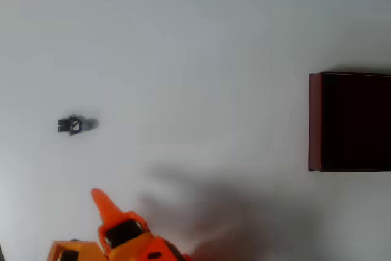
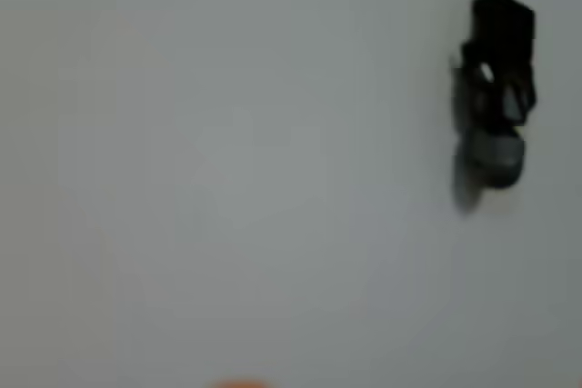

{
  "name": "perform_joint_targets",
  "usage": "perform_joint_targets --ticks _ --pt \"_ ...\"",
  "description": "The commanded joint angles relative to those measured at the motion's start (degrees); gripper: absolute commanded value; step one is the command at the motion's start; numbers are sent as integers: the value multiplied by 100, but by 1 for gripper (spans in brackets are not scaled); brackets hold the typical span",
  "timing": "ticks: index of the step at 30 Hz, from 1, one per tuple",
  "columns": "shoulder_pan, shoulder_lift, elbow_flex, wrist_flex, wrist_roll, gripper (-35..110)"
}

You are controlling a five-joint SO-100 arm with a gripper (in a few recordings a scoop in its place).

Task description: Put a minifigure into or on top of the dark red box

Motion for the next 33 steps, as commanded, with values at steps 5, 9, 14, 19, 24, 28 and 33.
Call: perform_joint_targets --ticks 5,9,14,19,24,28,33 --pt "308 -3700 -2268 -431 1327 20" --pt "308 -5080 -3208 -703 1811 20" --pt "290 -6231 -4096 -923 2048 21" --pt "334 -6645 -4307 -1292 2118 21" --pt "545 -6987 -4351 -1477 2004 21" --pt "686 -7269 -4447 -1547 1907 21" --pt "782 -7646 -4729 -1512 1890 20"
